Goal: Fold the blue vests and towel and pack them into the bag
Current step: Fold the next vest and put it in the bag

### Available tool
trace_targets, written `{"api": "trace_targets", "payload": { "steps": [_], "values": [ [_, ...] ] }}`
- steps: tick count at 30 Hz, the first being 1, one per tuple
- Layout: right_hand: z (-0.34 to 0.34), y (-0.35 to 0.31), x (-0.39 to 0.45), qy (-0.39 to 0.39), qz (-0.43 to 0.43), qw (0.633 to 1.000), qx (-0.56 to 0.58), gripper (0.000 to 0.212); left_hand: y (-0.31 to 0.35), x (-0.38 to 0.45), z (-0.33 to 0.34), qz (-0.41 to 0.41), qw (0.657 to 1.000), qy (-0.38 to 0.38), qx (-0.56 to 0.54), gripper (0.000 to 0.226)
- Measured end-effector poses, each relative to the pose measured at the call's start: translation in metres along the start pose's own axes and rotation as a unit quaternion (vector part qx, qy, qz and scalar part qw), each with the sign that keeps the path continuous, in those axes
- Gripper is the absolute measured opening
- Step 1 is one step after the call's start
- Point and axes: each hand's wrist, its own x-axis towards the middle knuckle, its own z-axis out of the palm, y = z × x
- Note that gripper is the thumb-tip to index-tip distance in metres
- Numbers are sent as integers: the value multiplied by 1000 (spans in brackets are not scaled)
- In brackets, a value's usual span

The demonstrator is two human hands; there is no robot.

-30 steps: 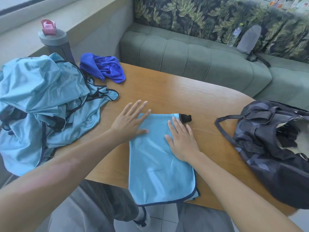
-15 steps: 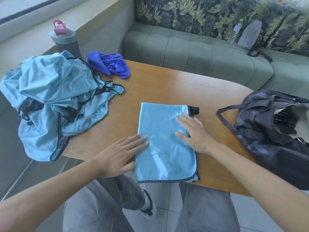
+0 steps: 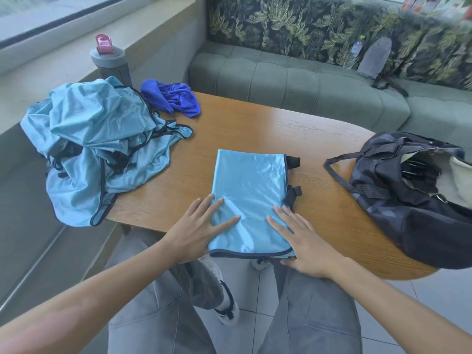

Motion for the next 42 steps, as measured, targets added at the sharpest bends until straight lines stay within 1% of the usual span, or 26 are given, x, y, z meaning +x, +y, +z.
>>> {"api": "trace_targets", "payload": {
  "steps": [3,5,7,9,11,14,16,18,20,23,24,26,27,29,30,31,33,35,37,39,40,41,42],
  "values": [
    [9,-3,-7,40,-2,999,14,99,-2,-5,-15,20,999,-36,7,95],
    [17,-6,-14,98,-1,994,45,91,-3,-10,-23,37,999,-34,-16,86],
    [22,-6,-21,165,-6,982,87,79,-5,-14,-28,50,995,-22,-79,70],
    [24,-7,-26,212,-9,971,110,70,-8,-16,-32,54,983,-6,-176,53],
    [24,-13,-28,243,-8,962,127,65,-8,-17,-42,32,958,1,-285,41],
    [28,-27,-26,265,11,954,137,70,-7,-14,-57,-46,915,-13,-402,45],
    [28,-35,-21,283,47,947,145,73,-6,-5,-57,-59,889,6,-455,48],
    [28,-42,-16,308,72,937,147,69,-6,2,-50,-72,861,34,-503,55],
    [29,-46,-11,328,102,923,173,65,-7,10,-45,-107,820,53,-560,61],
    [26,-49,-2,341,154,897,236,48,-8,25,-46,-158,750,76,-638,58],
    [22,-48,2,343,167,886,265,41,-10,31,-46,-175,736,84,-649,64],
    [7,-43,13,345,191,859,327,30,-15,46,-46,-210,726,98,-647,77],
    [-3,-40,19,350,203,843,355,24,-18,56,-45,-232,720,106,-645,74],
    [-23,-34,33,362,231,812,395,10,-22,77,-49,-288,710,110,-633,57],
    [-31,-30,40,360,252,802,405,9,-25,88,-50,-318,707,111,-622,50],
    [-37,-27,46,348,279,795,412,13,-27,98,-50,-346,711,111,-602,46],
    [-42,-20,53,307,336,782,426,21,-30,111,-45,-385,731,109,-553,46],
    [-43,-16,55,268,361,777,442,39,-32,116,-36,-403,750,94,-516,42],
    [-45,-18,53,236,337,791,453,66,-31,113,-31,-402,766,88,-494,29],
    [-40,-22,54,213,302,821,435,92,-30,111,-29,-383,781,101,-483,20],
    [-38,-23,55,202,293,836,417,98,-30,110,-30,-371,787,112,-480,17],
    [-37,-24,56,203,287,847,398,97,-28,110,-32,-358,794,121,-476,16],
    [-36,-23,58,214,285,852,383,91,-27,110,-33,-348,802,128,-469,15]
  ]
}}
